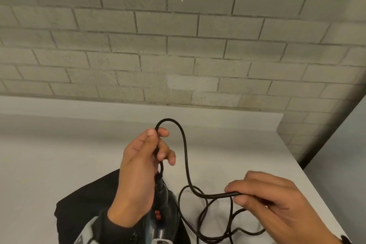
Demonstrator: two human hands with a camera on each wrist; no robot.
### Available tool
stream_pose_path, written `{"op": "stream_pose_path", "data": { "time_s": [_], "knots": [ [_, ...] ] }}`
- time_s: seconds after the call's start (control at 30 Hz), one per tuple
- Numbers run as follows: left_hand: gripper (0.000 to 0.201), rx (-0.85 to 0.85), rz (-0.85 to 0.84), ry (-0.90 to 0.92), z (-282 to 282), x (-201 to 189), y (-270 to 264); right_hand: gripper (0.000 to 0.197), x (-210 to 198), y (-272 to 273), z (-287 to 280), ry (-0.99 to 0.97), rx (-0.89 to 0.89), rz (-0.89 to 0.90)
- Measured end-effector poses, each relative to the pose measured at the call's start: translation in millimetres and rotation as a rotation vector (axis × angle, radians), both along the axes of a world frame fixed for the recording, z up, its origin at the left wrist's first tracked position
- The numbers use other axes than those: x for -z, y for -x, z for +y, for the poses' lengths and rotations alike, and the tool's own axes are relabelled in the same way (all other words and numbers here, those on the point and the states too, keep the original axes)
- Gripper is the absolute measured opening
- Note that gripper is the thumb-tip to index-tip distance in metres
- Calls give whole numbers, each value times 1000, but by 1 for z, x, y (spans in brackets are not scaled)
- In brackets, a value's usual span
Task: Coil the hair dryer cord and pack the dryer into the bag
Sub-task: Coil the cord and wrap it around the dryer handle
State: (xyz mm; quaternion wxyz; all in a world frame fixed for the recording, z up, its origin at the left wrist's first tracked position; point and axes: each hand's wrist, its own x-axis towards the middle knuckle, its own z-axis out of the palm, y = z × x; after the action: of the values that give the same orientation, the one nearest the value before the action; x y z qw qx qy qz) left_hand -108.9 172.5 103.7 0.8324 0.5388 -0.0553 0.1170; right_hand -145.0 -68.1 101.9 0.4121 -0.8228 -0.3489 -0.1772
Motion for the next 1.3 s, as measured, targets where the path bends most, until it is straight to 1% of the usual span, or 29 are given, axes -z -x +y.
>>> {"op": "stream_pose_path", "data": {
  "time_s": [0.1,0.17,0.3,0.37,0.5,0.67,0.8,0.9,0.97,1.03,1.1,1.2,1.3],
  "knots": [
    [33,20,-70,-75,-5,4,0,17,-13,-3,13,66,-57,-25],
    [34,41,-94,-105,-8,5,2,17,-19,-7,21,92,-62,-39],
    [36,100,-122,-167,-13,7,7,12,-29,-14,35,22,-59,-52],
    [36,129,-133,-213,-15,8,9,10,-35,-19,40,-7,-25,-74],
    [36,148,-148,-286,-18,10,11,13,-39,-30,44,-36,30,-96],
    [39,173,-184,-304,-19,11,11,19,-38,-41,45,-72,98,-131],
    [41,207,-183,-284,-20,11,11,25,-37,-46,46,-54,138,-182],
    [42,225,-165,-256,-19,12,11,35,-34,-48,47,50,141,-131],
    [45,257,-169,-225,-18,13,10,42,-32,-49,47,128,83,-49],
    [50,291,-171,-211,-16,15,10,39,-32,-50,47,160,31,-12],
    [53,333,-163,-211,-13,15,10,31,-33,-52,46,149,19,-29],
    [46,457,-188,-186,-6,15,7,25,-33,-54,45,122,11,-53],
    [35,565,-204,-235,4,14,4,23,-30,-56,44,97,15,-78]
  ]
}}
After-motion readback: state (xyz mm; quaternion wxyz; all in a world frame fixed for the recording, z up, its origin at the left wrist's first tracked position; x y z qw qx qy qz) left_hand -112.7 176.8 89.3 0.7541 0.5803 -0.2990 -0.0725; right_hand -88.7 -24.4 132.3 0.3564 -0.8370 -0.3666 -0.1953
